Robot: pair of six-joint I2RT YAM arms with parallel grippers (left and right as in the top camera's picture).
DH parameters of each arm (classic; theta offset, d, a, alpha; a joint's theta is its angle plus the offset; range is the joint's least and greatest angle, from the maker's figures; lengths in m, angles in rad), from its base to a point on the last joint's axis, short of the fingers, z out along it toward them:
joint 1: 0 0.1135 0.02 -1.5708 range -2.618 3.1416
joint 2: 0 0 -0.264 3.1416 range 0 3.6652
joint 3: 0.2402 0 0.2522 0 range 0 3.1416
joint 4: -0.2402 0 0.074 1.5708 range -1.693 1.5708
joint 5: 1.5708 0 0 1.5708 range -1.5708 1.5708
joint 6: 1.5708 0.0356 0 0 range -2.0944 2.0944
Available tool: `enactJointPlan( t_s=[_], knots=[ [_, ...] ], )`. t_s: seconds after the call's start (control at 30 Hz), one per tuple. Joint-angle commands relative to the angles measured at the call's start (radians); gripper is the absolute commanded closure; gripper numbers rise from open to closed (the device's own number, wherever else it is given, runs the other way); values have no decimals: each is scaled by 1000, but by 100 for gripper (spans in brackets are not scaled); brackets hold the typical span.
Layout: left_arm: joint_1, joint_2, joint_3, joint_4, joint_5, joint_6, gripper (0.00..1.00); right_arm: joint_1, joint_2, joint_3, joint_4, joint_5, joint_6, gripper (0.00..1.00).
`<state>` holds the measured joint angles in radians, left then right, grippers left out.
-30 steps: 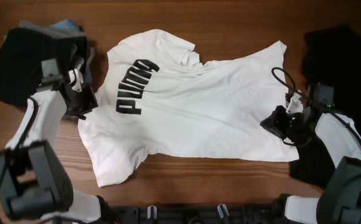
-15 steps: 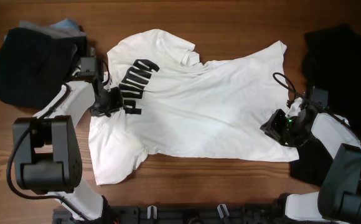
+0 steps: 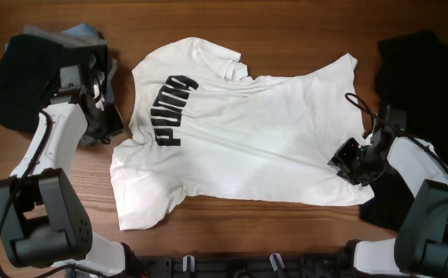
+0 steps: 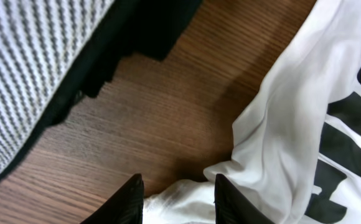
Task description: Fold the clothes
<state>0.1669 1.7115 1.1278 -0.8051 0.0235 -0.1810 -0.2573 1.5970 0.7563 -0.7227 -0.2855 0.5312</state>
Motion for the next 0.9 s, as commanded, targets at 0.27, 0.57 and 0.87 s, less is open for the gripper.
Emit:
enactJointPlan(
  t_s=[0.27, 0.57, 0.87],
  knots=[
    [-16, 159, 2, 198, 214, 151, 66, -4, 42, -47, 31, 206, 18, 59],
    [-23, 204, 2, 231, 245, 151, 95, -4, 42, -47, 46, 200, 17, 59],
    [-23, 132, 214, 203, 114, 150, 96, -4, 42, -47, 56, 192, 17, 59]
  ],
)
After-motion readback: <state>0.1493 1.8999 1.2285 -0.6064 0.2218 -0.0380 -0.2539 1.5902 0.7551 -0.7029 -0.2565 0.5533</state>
